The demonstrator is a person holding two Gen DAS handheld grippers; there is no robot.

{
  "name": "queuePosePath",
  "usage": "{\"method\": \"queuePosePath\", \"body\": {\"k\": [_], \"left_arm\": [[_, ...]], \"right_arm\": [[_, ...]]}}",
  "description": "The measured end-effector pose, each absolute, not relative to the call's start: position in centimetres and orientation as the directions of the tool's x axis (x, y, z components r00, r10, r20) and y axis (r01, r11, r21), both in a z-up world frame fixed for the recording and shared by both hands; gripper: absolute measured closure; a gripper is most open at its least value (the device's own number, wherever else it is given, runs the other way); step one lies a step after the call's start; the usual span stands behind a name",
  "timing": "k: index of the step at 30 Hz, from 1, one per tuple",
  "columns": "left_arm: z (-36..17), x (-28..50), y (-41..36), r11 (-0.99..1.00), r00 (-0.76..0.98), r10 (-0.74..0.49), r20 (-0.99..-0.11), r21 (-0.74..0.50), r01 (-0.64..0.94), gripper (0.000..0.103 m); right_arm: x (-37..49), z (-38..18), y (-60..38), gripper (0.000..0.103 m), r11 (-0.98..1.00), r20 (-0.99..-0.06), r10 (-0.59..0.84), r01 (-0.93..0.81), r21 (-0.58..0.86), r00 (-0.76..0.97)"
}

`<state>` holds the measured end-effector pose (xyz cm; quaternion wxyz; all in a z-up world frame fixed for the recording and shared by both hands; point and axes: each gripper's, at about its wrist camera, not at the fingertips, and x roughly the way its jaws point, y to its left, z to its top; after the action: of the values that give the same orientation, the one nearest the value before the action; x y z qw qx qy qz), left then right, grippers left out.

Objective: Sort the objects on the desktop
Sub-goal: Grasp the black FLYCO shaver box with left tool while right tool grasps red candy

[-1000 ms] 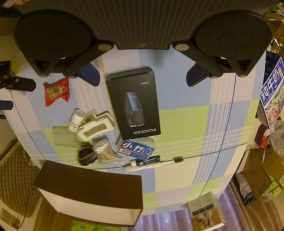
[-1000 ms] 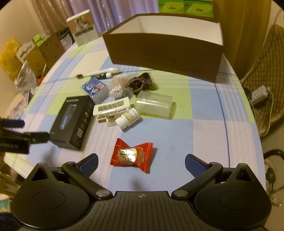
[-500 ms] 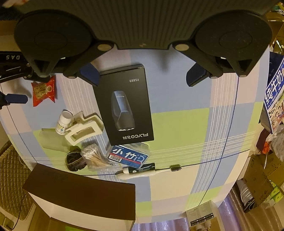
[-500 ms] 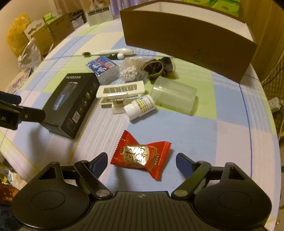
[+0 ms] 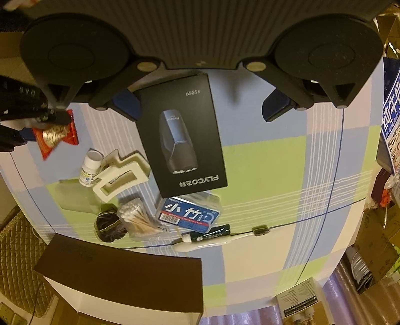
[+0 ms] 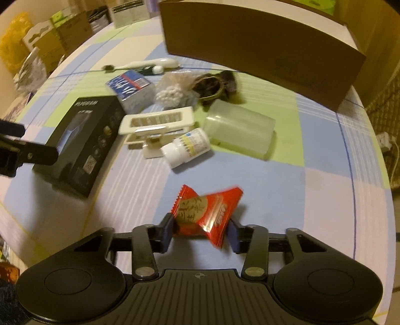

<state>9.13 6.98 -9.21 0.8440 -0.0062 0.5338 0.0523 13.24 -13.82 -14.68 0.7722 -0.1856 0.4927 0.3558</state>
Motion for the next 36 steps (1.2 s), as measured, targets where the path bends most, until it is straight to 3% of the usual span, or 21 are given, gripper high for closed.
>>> {"method": "queuePosePath", "body": {"k": [5, 23, 24, 28, 36], "left_arm": [[-9.4, 10.0, 6.8, 0.996, 0.426, 0.071, -0.902, 0.041, -0.078, 0.001], [-13.3, 13.0, 7.6, 0.998, 0.378, 0.002, -0.926, -0.019, -0.052, 0.002], [-13.5, 13.2, 7.7, 0.998, 0.375, -0.004, -0.927, -0.025, -0.050, 0.004], [-14.0, 13.8, 7.9, 0.999, 0.377, -0.022, -0.926, -0.038, -0.036, 0.019], [-14.0, 13.8, 10.4, 0.998, 0.388, 0.038, -0.921, 0.015, -0.063, 0.025]], "right_arm": [[15.0, -14.5, -14.8, 0.071, 0.730, -0.896, 0.343, -0.680, 0.067, 0.280], [17.1, -14.3, -16.4, 0.070, 0.794, -0.899, 0.324, -0.601, 0.090, 0.293], [17.1, -14.3, -16.5, 0.069, 0.795, -0.899, 0.328, -0.600, 0.095, 0.292], [17.0, -14.3, -16.7, 0.045, 0.804, -0.897, 0.329, -0.586, 0.101, 0.296], [17.1, -14.1, -16.9, 0.039, 0.813, -0.889, 0.319, -0.577, 0.078, 0.329]]}}
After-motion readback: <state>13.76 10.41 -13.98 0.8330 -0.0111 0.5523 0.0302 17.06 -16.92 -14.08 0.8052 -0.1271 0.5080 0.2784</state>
